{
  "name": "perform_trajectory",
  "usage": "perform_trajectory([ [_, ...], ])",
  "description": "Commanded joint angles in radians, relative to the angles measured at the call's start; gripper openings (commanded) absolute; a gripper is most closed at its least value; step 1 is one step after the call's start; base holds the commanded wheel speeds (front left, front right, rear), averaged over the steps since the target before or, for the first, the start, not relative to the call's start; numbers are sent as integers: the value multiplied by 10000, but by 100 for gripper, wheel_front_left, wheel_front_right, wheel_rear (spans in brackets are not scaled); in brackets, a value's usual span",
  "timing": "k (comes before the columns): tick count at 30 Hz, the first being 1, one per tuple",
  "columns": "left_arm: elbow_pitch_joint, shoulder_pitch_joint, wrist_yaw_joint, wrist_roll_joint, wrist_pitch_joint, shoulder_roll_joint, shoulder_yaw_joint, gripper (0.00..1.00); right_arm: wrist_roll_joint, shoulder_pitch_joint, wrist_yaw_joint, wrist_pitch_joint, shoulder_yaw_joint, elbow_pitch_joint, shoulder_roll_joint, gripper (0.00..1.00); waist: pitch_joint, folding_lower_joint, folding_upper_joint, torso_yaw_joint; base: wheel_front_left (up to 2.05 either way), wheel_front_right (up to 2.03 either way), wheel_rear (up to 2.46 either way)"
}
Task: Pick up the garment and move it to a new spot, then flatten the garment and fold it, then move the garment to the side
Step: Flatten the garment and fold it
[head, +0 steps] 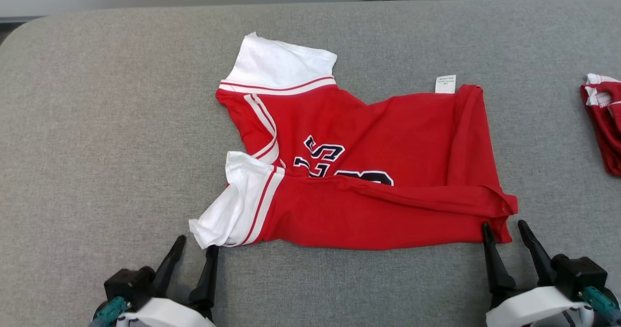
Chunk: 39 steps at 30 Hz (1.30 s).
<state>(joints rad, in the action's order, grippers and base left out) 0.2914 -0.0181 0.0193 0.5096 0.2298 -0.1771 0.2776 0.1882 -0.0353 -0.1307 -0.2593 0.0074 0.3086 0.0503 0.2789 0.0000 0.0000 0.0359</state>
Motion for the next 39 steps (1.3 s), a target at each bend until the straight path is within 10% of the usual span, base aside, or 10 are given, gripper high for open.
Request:
perform_trajectory([
  [1,106,-262,105,45,56,-61,-8,100,105,-158,1,-60,24,104,41,100,104,0,0,19,0,0,0],
  [7,802,-843,595,192,129,57,190,100,467,-612,0,-59,367,616,41,100,302,0,0,16,0,0,0],
  [8,988,-934,748,306,71,107,335,100,611,-692,1,-37,445,780,61,46,341,0,0,21,0,0,0],
  [9,1052,-996,827,347,35,80,429,98,705,-730,0,-36,490,873,72,18,357,0,0,30,0,0,0],
  [10,1110,-1043,868,442,46,97,446,30,795,-745,0,-30,527,932,81,0,370,0,0,45,0,0,0],
  [11,1154,-1101,905,472,72,111,480,0,892,-754,0,-28,569,974,83,0,374,0,0,59,0,0,0],
  [26,-219,-543,914,898,280,-318,291,0,1635,114,1,33,366,-400,714,0,86,0,0,78,0,0,0],
  [39,-2781,2368,-603,1396,-734,-635,-119,0,1654,2215,1,699,-338,-1600,655,0,-577,0,0,118,0,0,0],
])
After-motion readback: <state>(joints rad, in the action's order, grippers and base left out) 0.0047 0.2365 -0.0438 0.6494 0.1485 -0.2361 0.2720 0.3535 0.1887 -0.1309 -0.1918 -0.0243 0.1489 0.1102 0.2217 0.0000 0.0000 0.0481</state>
